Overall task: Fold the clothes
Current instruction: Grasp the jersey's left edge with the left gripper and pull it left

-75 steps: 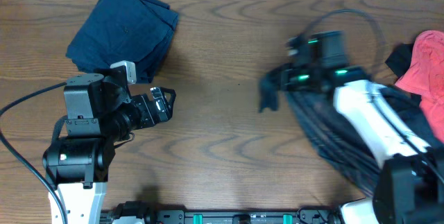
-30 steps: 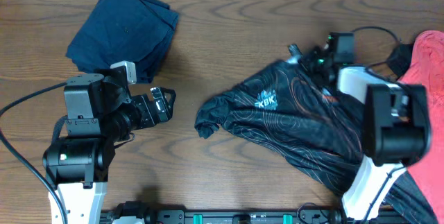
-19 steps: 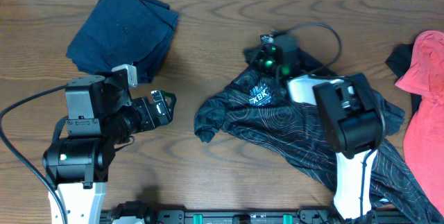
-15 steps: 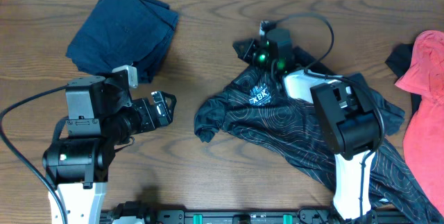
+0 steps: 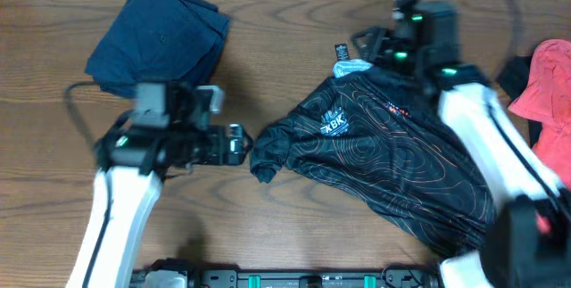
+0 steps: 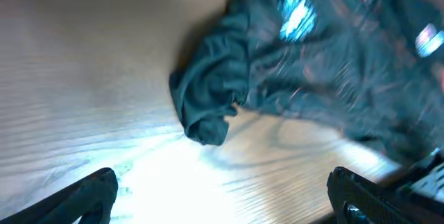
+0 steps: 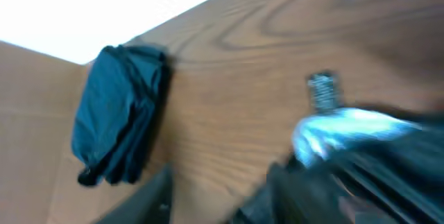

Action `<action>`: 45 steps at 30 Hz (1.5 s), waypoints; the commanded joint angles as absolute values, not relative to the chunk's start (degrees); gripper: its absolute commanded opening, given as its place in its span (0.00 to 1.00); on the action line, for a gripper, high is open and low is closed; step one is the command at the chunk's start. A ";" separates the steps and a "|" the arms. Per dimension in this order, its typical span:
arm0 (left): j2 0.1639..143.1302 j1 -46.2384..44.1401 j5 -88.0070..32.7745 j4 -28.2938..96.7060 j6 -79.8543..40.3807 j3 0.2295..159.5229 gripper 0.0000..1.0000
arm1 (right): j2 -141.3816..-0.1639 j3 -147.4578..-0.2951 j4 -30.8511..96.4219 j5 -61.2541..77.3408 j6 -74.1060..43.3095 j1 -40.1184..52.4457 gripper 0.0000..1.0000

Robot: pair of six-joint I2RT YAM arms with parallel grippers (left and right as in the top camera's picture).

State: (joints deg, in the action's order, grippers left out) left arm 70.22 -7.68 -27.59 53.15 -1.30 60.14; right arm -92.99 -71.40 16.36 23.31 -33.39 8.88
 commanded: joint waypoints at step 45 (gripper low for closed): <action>89.34 8.29 8.16 58.96 -17.91 62.06 0.06 | -93.93 -71.46 47.44 2.87 -25.63 -2.13 0.69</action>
State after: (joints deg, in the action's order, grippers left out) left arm 89.97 6.72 6.02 58.46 -14.94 60.93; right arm -91.02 -71.55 47.90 4.67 -24.58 -1.10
